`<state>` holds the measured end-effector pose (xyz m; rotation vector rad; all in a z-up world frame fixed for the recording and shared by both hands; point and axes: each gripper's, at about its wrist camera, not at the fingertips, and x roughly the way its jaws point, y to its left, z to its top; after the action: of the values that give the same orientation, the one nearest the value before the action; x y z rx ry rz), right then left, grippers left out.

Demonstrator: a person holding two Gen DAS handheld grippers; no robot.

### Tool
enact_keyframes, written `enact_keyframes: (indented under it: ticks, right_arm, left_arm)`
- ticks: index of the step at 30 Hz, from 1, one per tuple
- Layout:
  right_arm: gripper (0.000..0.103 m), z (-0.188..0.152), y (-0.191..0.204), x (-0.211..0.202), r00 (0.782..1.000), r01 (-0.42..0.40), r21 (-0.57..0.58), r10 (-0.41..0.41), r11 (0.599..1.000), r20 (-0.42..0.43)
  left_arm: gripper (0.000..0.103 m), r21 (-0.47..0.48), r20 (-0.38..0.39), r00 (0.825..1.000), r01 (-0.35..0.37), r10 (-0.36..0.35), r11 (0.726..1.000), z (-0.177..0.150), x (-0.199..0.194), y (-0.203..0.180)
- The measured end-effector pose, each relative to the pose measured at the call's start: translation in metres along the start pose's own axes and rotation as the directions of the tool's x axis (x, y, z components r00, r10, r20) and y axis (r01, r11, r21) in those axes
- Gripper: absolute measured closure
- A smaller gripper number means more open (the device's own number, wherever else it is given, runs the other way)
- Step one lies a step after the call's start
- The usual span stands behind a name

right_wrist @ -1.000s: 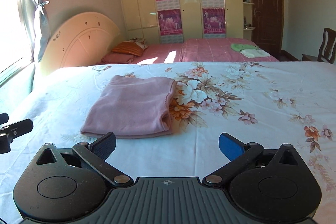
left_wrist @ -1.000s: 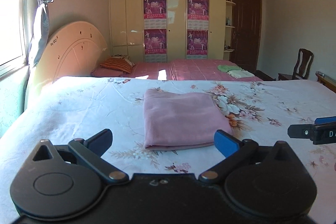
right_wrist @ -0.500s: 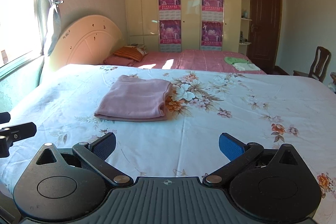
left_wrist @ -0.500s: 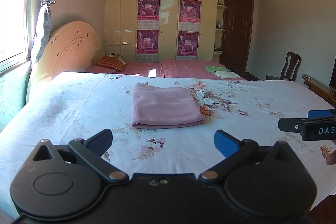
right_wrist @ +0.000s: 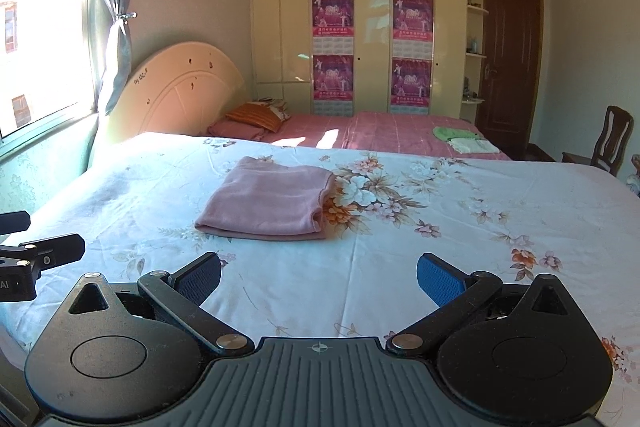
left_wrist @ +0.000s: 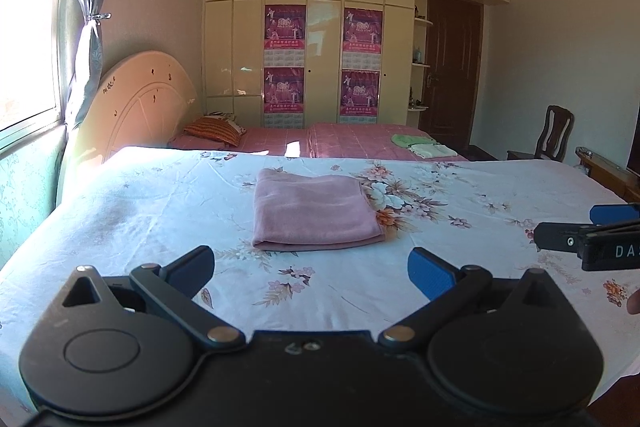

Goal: Fold small clothes

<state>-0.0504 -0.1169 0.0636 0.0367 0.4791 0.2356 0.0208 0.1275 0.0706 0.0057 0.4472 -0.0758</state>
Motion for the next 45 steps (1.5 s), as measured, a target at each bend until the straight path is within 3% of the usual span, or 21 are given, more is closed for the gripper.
enact_keyframes:
  ticks: [45]
  right_arm:
    - [0.0,0.0,-0.016,0.002,1.0,-0.021,0.021,0.021,1.0,-0.003]
  left_arm:
    - [0.0,0.017,0.015,1.0,-0.001,0.001,1.0,0.009,0.005,-0.012]
